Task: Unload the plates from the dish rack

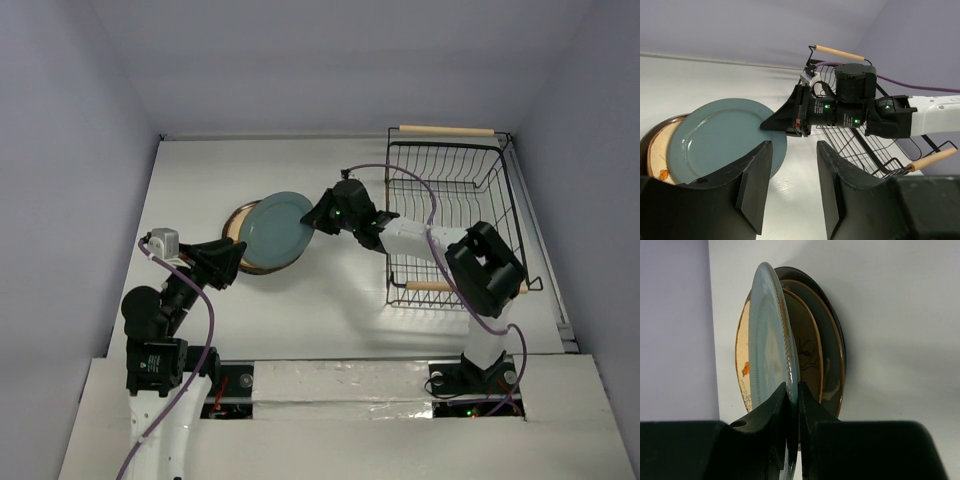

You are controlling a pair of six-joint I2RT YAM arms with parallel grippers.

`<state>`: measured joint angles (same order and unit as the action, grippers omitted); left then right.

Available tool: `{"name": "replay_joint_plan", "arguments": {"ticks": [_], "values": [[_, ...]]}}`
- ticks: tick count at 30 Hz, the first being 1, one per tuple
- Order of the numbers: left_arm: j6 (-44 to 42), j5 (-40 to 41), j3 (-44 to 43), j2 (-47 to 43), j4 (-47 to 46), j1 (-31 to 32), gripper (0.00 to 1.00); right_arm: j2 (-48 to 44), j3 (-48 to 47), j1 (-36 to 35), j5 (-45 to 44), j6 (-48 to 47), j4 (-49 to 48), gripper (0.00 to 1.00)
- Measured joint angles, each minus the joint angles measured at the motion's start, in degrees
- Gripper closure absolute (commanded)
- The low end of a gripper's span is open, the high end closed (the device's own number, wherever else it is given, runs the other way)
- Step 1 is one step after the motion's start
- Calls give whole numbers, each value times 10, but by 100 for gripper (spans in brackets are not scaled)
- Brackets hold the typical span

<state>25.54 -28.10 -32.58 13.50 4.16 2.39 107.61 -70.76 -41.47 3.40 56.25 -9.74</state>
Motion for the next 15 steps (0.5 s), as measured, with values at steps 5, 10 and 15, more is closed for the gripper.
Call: {"name": "replay_joint_plan", "arguments": {"ticks": [5,10,15], "values": [[0,1,0,0,0,0,62,26,-16,-12,-13,11,-14,74],[0,1,0,0,0,0,62,41,-46,-25,-28,-3,13,35],[0,1,0,0,0,0,62,40,-68,-37,-56,-48,62,17]]}}
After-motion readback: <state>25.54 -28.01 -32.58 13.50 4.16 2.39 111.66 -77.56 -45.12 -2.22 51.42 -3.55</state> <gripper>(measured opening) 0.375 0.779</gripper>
